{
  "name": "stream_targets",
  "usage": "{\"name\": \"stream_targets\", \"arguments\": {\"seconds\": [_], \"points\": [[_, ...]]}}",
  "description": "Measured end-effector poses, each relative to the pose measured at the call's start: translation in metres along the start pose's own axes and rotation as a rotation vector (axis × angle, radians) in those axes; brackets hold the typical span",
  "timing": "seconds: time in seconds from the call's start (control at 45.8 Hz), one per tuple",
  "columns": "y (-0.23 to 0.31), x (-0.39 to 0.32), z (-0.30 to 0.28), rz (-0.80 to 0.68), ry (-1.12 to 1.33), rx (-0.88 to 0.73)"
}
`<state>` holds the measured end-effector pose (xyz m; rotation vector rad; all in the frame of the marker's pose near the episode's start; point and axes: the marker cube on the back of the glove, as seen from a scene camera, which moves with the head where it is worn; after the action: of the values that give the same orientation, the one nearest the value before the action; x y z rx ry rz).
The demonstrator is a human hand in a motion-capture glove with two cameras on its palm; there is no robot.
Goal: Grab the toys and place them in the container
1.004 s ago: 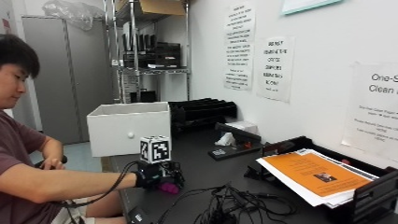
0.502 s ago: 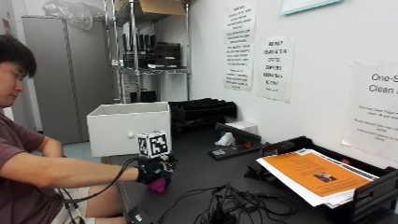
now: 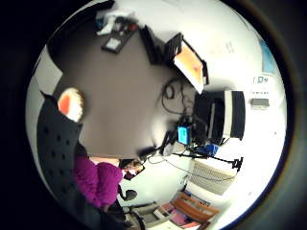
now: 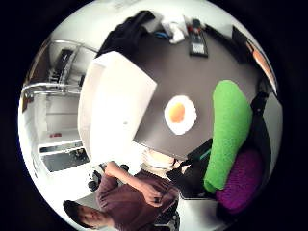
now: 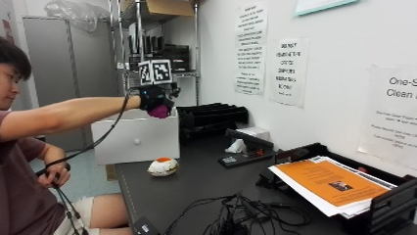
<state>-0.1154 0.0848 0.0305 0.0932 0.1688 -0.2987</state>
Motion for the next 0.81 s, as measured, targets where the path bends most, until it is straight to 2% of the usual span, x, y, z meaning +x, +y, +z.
{"name": "stream_targets", "arguments": {"seconds": [0.109, 0.24, 0.568, 0.611, 0.699, 0.808], "points": [[-0.012, -0.040, -0.056, -0.066, 0.081, 0.052], [-0.028, -0.097, -0.093, -0.143, 0.090, 0.108], [-0.064, -0.241, -0.120, -0.332, 0.036, 0.183], [-0.064, -0.259, -0.118, -0.404, 0.015, 0.190], [-0.058, -0.292, -0.111, -0.662, -0.001, 0.182], [-0.060, -0.342, -0.101, -0.731, -0.069, 0.225]]}}
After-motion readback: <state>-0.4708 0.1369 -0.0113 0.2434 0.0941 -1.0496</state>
